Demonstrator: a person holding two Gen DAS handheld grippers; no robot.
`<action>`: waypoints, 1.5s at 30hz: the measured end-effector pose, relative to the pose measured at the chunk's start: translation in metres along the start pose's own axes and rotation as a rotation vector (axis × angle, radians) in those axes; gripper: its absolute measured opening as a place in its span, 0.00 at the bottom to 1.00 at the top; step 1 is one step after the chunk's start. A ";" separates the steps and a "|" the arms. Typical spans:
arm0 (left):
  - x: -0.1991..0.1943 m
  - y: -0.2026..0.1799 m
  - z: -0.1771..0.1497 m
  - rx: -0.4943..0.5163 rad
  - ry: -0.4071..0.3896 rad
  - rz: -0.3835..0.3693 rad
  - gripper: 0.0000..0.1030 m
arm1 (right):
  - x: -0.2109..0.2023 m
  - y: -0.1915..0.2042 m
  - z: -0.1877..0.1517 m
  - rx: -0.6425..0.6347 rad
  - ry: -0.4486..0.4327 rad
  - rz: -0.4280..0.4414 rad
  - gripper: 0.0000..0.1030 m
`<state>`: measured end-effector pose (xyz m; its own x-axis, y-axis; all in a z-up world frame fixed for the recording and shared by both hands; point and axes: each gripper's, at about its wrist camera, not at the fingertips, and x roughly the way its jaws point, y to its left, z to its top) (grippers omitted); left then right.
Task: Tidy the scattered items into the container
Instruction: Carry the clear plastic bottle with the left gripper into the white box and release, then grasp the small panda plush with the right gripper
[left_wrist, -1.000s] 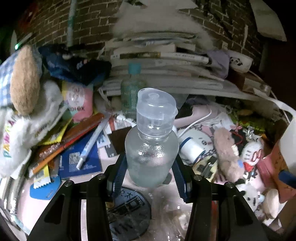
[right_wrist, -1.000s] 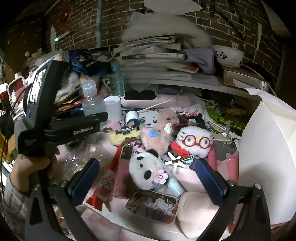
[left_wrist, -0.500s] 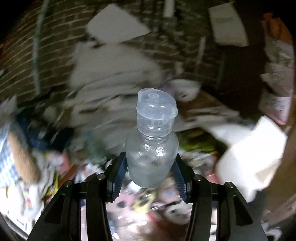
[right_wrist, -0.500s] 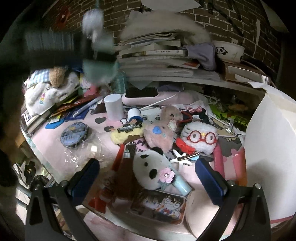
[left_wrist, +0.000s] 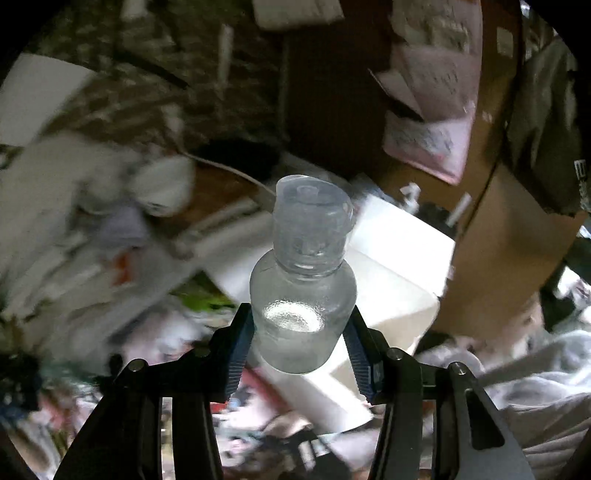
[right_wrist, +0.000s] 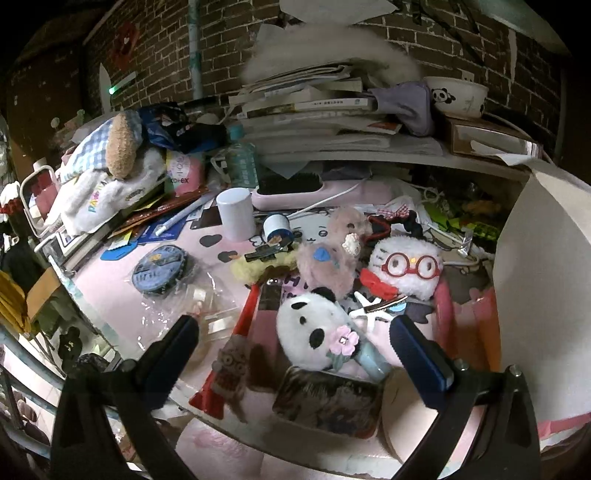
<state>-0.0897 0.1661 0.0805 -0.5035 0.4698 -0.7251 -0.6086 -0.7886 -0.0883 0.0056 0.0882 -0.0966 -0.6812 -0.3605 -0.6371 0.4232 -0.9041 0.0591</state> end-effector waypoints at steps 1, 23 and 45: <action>0.012 -0.006 0.004 0.008 0.034 -0.005 0.43 | 0.000 0.000 -0.001 0.001 0.000 0.004 1.00; 0.151 -0.064 -0.017 0.208 0.484 0.058 0.29 | 0.001 -0.006 -0.016 -0.001 0.024 0.086 1.00; -0.001 -0.059 0.010 0.209 0.135 0.038 0.90 | -0.004 -0.014 -0.026 -0.038 -0.015 0.042 1.00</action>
<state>-0.0589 0.2160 0.0932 -0.4501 0.3733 -0.8112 -0.7115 -0.6989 0.0731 0.0179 0.1081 -0.1152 -0.6713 -0.4014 -0.6230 0.4738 -0.8789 0.0558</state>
